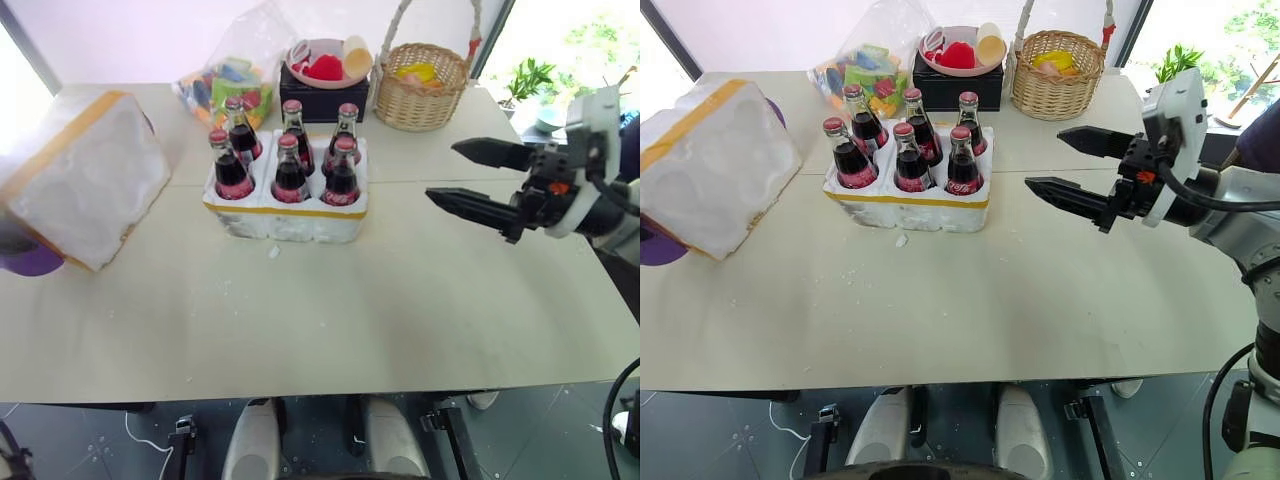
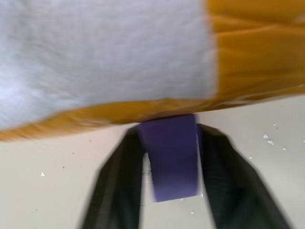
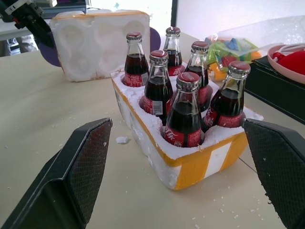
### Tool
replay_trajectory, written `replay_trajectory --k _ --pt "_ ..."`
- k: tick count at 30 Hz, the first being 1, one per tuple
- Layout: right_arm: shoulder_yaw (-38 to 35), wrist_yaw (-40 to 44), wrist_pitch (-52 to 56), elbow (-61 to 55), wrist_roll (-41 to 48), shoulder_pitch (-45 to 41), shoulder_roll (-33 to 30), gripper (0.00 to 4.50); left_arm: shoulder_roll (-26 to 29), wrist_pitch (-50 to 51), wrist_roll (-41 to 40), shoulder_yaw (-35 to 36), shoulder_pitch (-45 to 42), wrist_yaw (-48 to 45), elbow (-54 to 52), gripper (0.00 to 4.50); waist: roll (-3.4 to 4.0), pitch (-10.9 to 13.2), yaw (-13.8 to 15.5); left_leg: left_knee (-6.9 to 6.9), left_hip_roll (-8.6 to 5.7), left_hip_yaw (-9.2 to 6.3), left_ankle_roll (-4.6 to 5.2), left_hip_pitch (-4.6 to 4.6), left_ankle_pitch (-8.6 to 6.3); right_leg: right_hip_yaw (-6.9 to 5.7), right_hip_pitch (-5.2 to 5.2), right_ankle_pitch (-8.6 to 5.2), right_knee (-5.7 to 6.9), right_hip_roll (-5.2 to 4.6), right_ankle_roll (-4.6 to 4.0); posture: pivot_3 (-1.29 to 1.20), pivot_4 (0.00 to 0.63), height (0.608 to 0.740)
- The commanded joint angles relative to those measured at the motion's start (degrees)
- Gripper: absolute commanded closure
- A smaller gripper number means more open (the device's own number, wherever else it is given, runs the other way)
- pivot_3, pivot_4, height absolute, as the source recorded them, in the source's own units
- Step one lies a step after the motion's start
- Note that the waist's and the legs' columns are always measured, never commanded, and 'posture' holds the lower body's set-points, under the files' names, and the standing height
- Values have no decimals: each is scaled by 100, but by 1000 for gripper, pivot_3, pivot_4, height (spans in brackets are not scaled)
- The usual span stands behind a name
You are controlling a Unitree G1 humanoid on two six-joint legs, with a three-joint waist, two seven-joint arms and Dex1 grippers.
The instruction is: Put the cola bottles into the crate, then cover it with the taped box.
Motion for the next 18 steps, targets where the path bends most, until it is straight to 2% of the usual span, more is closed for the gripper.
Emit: replay_trajectory --k 1,9,15,18 --pt "-75 -99 -98 -122 38 -164 5 0 184 35 32 5 -15 -65 -11 4366 0 0 0 0 0 0 0 0 0 0 0 0 0 0 0 0 150 740" --pt "-69 -66 50 -139 171 -137 -75 0 58 -93 -62 82 228 97 -14 4385 2 -1 1 5 0 -1 0 2 0 1 1 0 10 -1 0 0 150 740" --pt "-67 -141 -32 -139 59 -152 -65 0 -21 -560 -383 493 401 942 -70 4385 14 -9 21 11 0 0 0 13 0 4 4 -1 30 -2 -1 0 150 740" --pt "-108 -192 -34 -127 60 -137 -49 0 -69 -1054 -589 798 356 1735 -153 4385 -4 -10 26 26 0 -8 0 14 0 3 2 -3 59 -1 -3 0 150 740"
